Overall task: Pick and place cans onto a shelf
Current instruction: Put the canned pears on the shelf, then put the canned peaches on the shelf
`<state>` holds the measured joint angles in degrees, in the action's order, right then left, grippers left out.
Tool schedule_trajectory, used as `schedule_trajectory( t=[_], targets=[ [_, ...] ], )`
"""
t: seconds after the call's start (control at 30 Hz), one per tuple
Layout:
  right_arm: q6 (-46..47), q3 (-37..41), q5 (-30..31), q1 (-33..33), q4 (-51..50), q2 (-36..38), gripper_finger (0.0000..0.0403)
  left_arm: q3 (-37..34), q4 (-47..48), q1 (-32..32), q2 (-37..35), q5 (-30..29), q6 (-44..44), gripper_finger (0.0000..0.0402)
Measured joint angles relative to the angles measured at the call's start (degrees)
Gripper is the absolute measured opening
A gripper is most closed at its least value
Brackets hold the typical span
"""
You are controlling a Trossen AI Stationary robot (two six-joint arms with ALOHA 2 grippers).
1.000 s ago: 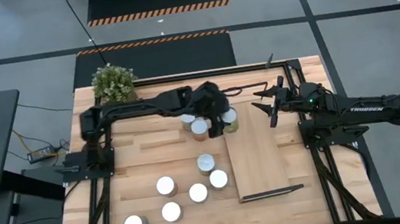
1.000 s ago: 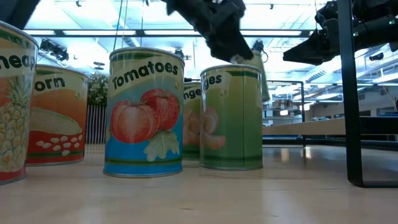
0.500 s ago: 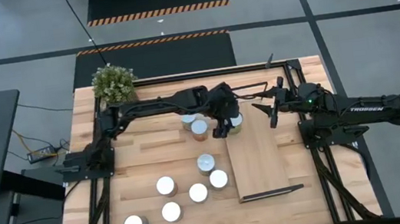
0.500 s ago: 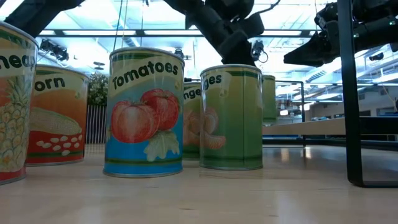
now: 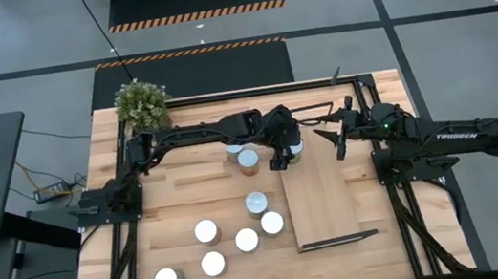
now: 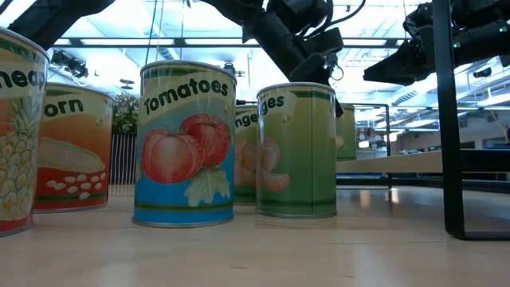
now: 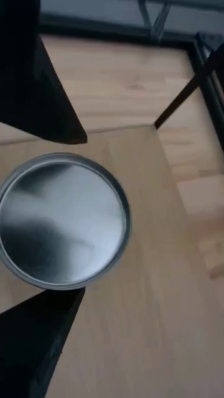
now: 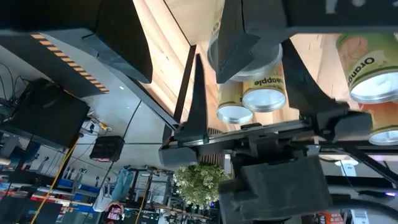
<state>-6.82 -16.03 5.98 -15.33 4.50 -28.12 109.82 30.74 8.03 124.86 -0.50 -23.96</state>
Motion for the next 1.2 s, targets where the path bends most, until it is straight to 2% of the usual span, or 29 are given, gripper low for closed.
schedule_trajectory(
  t=[0.33, 0.5, 0.73, 0.83, 1.07, 1.2],
  targets=[
    [2.17, 0.0, -0.01, 0.0, -0.01, 0.0, 0.0186, 0.0, -0.46, -3.26, -0.01, -13.22, -9.53, 0.0392],
    [2.04, 0.0, 0.44, 0.0, 0.06, 0.0, 0.0185, -0.02, -0.07, -3.95, -0.01, -23.93, -10.42, 0.0392],
    [1.1, 0.0, 0.48, 0.0, -0.29, 0.0, 0.0185, -0.11, 5.97, -3.94, -0.77, -28.82, -7.38, 0.0392],
    [1.08, 0.0, 0.5, 0.02, -0.4, 0.0, 0.0185, -0.11, 10.85, -4.11, -3.04, -27.14, -2.65, 0.0391],
    [1.08, 0.0, 0.42, 0.23, -0.4, 0.0, 0.0185, -0.09, 24.55, -0.76, -9.66, -12.57, 13.13, 0.0386],
    [1.16, 0.0, 0.04, 0.33, -0.42, 0.0, 0.0185, -1.24, 31.77, 1.54, -11.0, -10.99, 17.42, 0.0386]
  ],
)
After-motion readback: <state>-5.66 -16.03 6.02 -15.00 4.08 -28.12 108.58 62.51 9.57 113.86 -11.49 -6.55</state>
